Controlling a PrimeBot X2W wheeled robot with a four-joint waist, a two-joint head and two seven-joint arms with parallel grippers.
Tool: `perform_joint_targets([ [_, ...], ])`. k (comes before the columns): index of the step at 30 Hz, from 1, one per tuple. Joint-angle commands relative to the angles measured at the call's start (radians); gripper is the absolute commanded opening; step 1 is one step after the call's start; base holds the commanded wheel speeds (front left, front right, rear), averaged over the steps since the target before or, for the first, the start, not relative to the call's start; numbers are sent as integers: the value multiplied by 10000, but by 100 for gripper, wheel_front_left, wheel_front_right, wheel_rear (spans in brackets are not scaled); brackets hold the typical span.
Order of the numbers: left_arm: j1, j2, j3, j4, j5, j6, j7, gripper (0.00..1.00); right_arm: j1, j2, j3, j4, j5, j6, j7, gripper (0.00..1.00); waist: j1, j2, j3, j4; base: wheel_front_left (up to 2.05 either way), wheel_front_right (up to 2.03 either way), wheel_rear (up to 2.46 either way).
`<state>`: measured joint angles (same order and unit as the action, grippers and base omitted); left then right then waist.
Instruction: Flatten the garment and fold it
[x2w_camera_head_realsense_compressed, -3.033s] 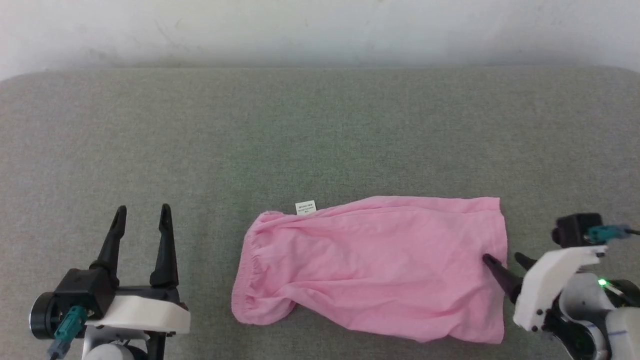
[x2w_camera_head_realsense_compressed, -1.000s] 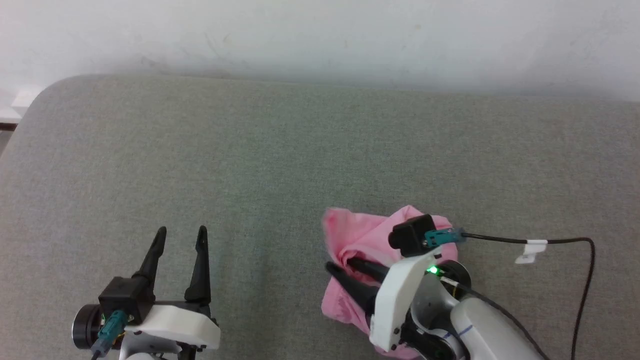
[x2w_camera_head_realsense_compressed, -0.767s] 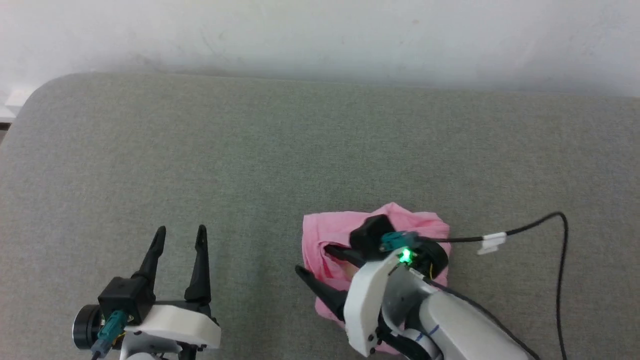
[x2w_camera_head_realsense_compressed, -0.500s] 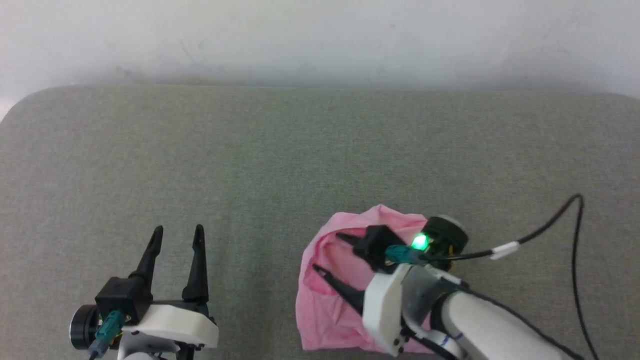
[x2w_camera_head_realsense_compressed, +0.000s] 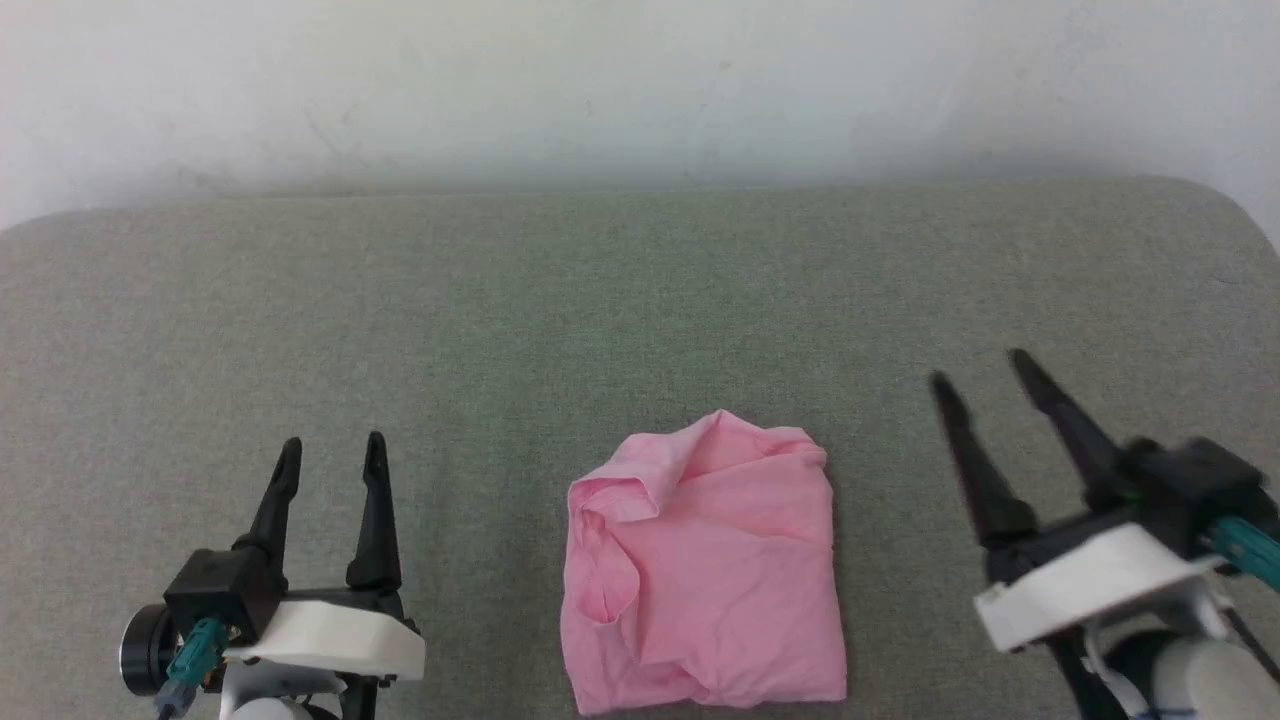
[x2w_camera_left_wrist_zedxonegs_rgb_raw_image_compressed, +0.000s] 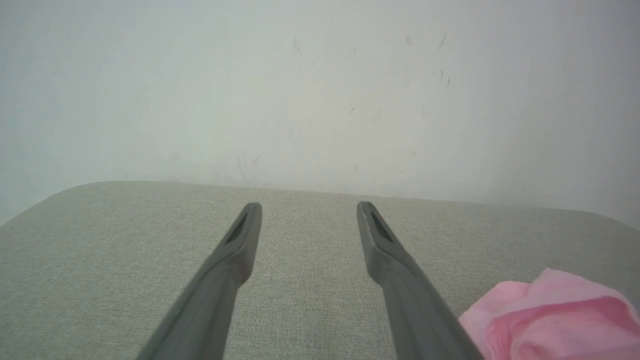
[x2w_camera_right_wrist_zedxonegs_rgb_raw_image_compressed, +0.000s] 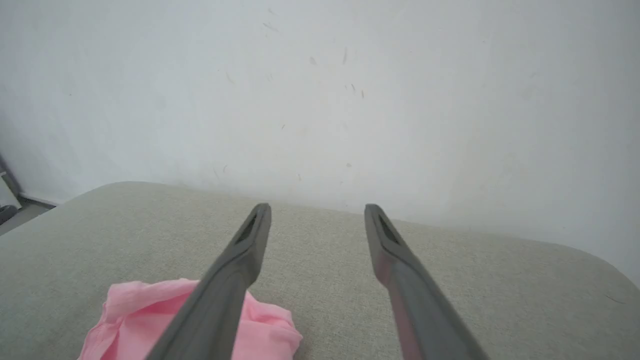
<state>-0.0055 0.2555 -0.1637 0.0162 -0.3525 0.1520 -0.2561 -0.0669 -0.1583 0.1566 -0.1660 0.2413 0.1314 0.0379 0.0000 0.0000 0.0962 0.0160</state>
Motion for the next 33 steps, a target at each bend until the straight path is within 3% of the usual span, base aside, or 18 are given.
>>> perform_joint_targets([
  [1,73,-45,59,-79,79,39,-53,100,438,207,-572,-151,-127,-7,-226,100,0,0,-42,-75,0,0,0],
  [6,145,-116,163,-174,245,-46,-55,100,1305,644,-2087,-384,-253,-7,-374,100,0,0,-93,-253,0,0,0],
  [12,128,-122,338,-112,353,-140,-55,100,1441,783,-2765,-112,93,-7,-129,100,0,0,50,-450,0,0,0],
  [19,137,-162,505,-51,432,-422,-56,100,866,689,-3855,2107,2883,-7,3077,100,0,0,145,-370,0,0,0],
  [26,15,-394,540,96,553,-732,-56,100,-88,1001,-3654,4194,5904,-7,6709,100,0,0,267,98,0,0,0],
  [29,-57,-538,569,170,597,-866,-56,100,-493,1067,-3369,4745,7425,-7,7312,100,0,0,292,326,0,0,0],
  [33,-161,-745,531,339,716,-1060,-56,100,-939,1076,-2587,5764,9162,-7,7289,100,0,0,286,651,0,0,0],
])
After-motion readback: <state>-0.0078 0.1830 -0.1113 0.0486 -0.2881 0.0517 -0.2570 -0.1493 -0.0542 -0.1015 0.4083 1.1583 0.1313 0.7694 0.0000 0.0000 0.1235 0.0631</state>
